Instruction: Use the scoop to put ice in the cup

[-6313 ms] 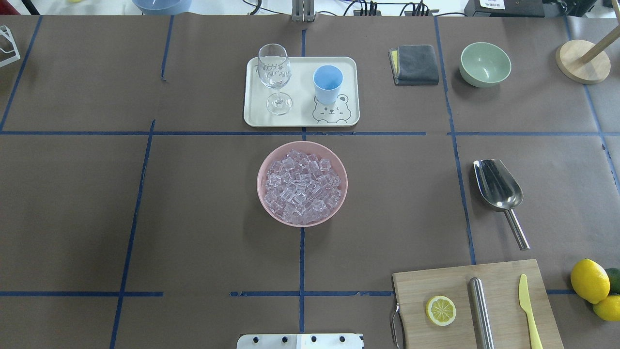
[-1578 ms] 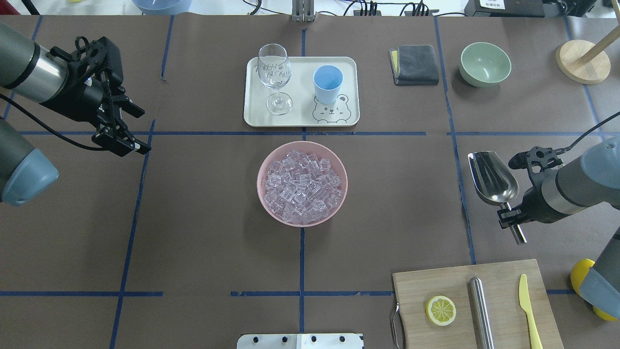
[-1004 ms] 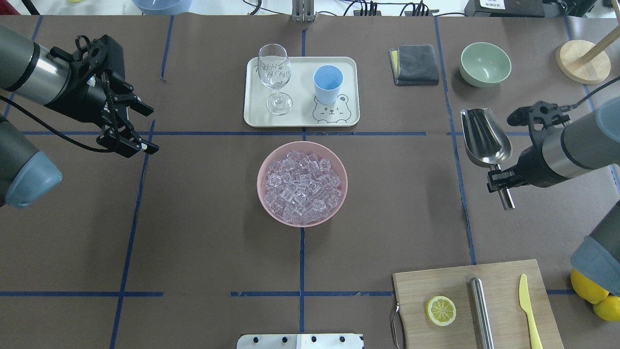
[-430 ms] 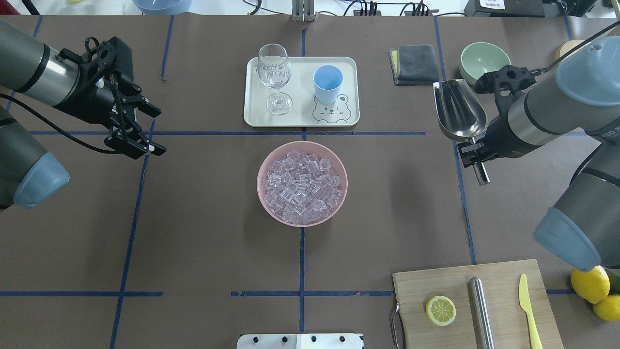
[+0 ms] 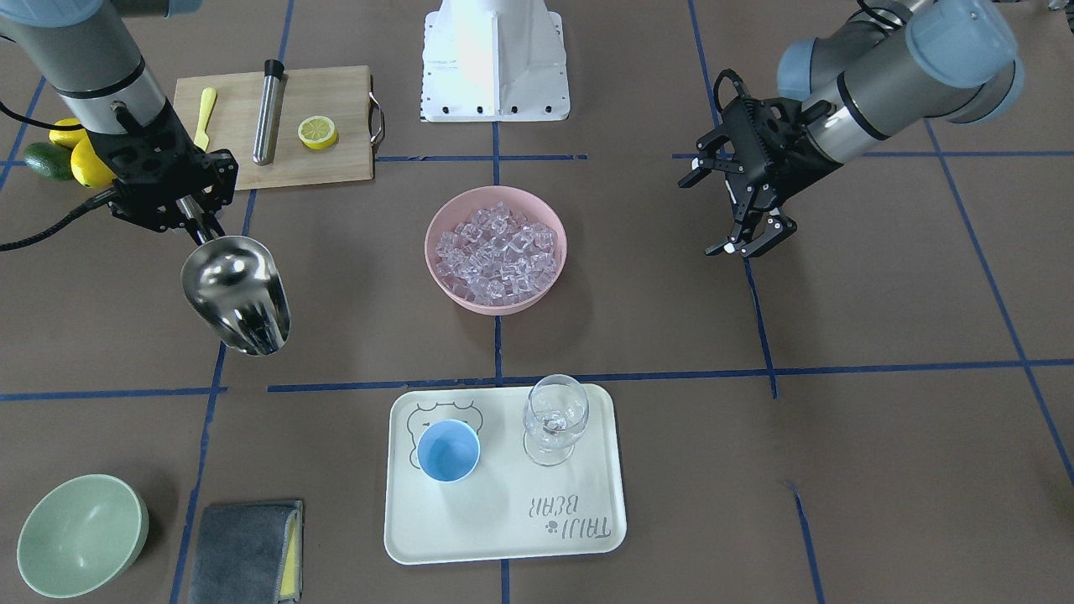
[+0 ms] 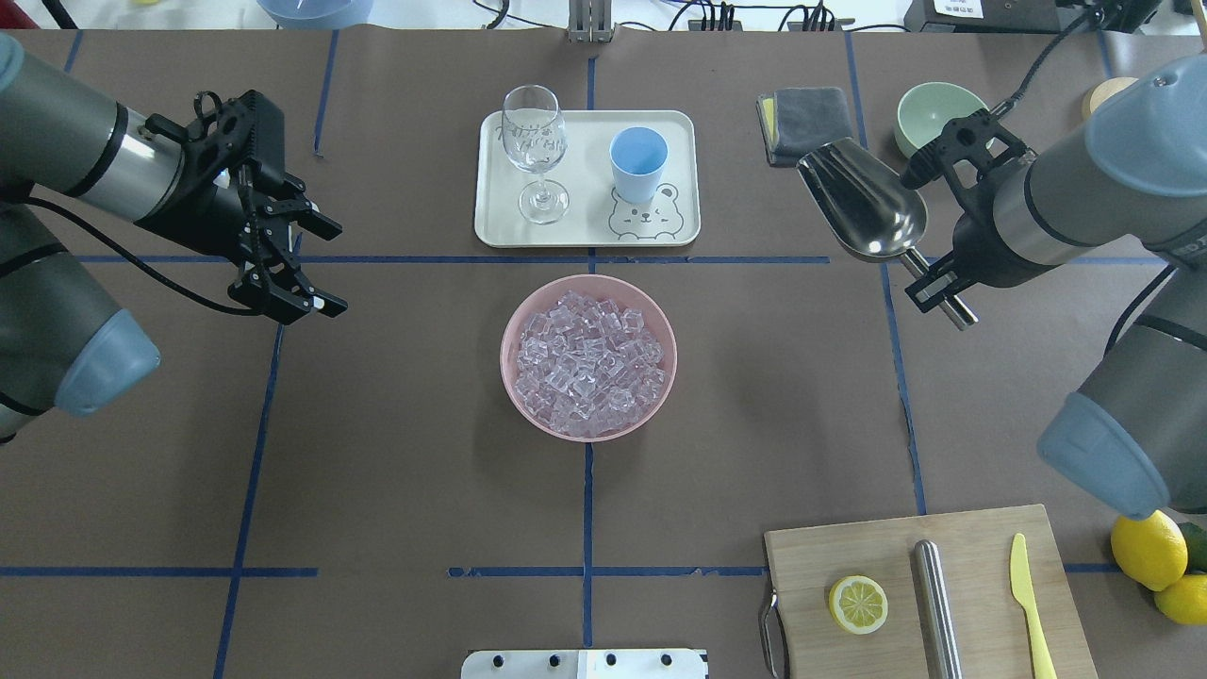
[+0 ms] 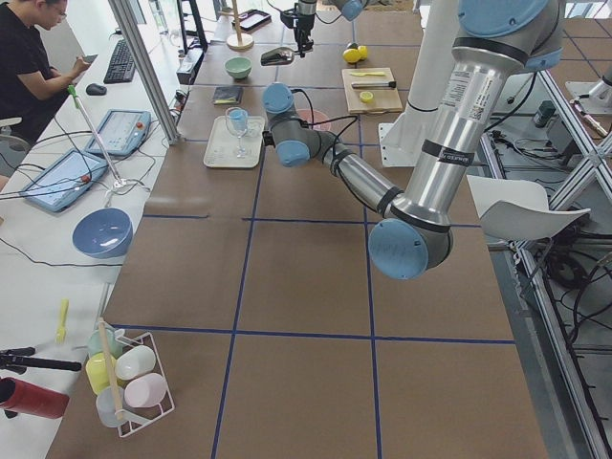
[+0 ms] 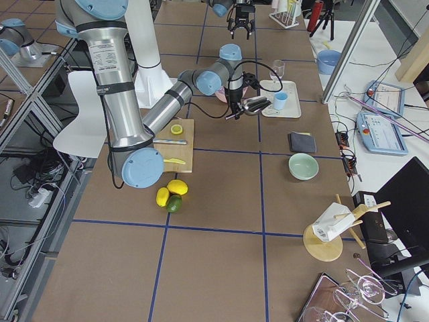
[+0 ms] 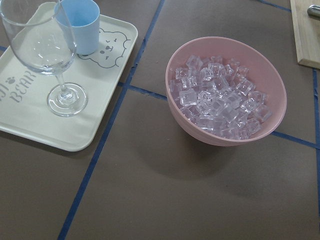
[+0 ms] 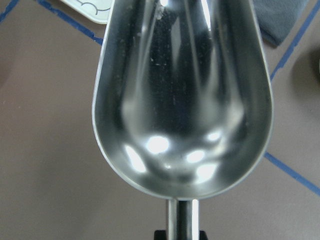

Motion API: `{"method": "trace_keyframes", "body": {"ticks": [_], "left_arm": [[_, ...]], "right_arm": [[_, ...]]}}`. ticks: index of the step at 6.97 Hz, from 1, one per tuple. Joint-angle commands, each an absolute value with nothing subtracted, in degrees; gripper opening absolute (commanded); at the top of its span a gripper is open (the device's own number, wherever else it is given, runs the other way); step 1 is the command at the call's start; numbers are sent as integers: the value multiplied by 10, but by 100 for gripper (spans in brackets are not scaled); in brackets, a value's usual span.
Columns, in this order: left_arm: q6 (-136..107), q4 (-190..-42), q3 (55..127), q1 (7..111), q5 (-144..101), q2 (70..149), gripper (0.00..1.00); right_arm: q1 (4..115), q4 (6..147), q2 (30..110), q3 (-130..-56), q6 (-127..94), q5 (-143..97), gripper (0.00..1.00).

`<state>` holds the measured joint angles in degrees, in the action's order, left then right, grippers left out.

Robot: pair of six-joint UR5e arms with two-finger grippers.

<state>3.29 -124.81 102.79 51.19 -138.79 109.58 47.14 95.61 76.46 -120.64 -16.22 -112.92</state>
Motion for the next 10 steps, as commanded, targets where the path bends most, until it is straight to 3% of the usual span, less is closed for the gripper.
{"method": "trace_keyframes", "body": {"ticks": [1,2,4,8,10], "left_arm": [[34,-1266,1012,480,-1373,1099,100],[35,-1286,1011,464,-1348,1099,100],[34,-1323,981,412,-1304,1106,100],[33,-1456,863,347,-1250,1143,100],[32,-1457,858,338,-1249,1154,100]], "right_arm": [[449,989,764,-1215,-64,-1118,0],[446,1058,745,-1222,-9,-1118,0],[449,1271,627,-1223,117,-1110,0],[414,1292,565,-1204,120,-1109,0],[377,1369,500,-1153,136,-1057,0]]}}
